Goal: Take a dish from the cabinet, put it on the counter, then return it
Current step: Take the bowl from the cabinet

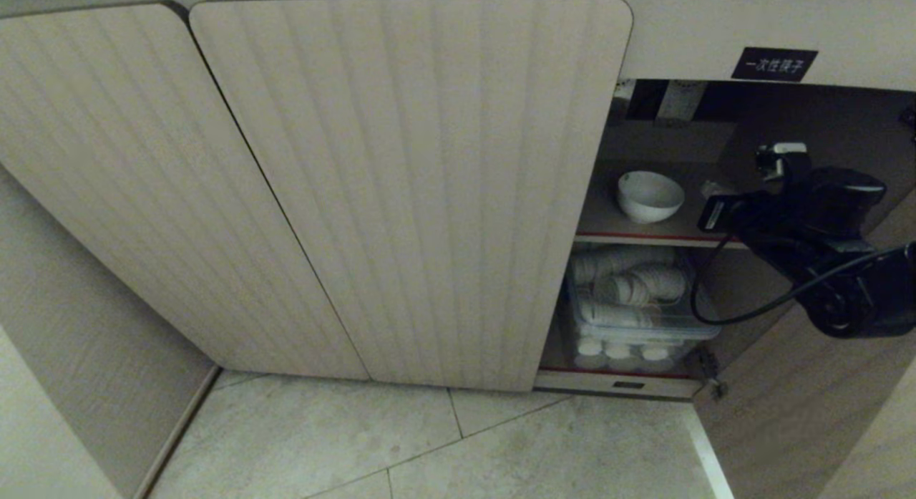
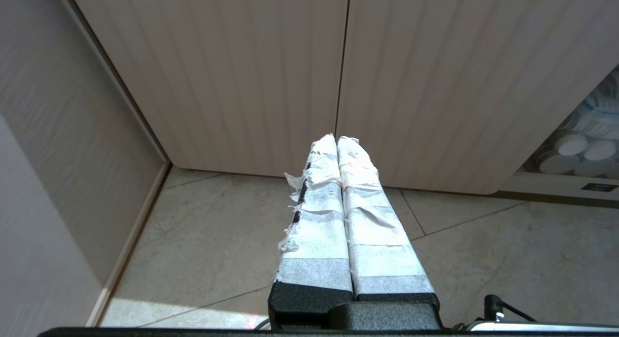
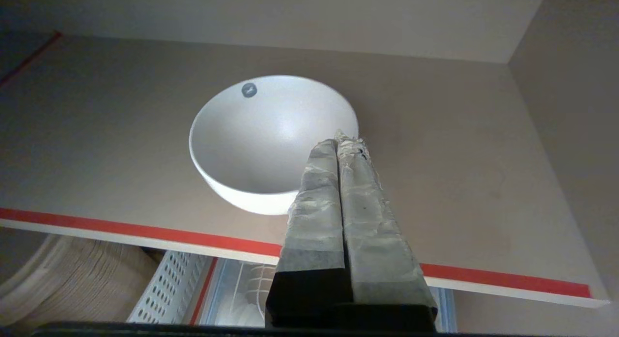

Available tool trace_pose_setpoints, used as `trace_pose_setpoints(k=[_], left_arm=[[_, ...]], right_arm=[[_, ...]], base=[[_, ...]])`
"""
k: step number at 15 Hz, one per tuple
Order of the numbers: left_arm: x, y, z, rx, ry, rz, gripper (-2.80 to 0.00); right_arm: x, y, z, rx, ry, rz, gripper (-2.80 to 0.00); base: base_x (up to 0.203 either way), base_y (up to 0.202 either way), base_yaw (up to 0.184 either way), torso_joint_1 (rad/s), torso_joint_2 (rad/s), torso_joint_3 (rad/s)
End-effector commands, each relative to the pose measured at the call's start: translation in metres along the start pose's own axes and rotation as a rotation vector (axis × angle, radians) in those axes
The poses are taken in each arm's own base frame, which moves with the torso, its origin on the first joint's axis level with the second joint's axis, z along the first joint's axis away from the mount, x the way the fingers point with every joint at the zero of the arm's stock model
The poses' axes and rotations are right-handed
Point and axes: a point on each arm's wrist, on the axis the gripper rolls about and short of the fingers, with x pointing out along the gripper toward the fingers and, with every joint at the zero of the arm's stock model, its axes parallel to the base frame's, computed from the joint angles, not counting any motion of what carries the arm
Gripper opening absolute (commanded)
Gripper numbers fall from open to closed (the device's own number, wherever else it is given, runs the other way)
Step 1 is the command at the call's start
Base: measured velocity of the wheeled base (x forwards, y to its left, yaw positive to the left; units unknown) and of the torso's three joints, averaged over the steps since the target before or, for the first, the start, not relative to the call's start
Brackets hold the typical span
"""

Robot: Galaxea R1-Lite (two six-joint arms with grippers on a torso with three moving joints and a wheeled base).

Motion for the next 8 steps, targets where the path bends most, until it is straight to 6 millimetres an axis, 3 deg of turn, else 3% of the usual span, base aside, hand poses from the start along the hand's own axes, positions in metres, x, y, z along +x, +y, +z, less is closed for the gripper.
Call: trace_pose_setpoints(k=[1,8], left_arm=[[-0.0001,0.0,0.0002,-0.001,-0.001,0.001,-2.8],[-0.0001,0.0,0.0002,-0.001,-0.001,0.001,-2.8]], right_arm=[[0.0015,-0.0003,-0.0037,0.0,0.002,0.0,0.0],[0.006,-0.0006,-0.0001,-0.004,-0.037,0.001,0.0]], base=[[0.0,0.0,0.0,0.0,0.0,0.0],[0.0,0.0,0.0,0.0,0.0,0.0]])
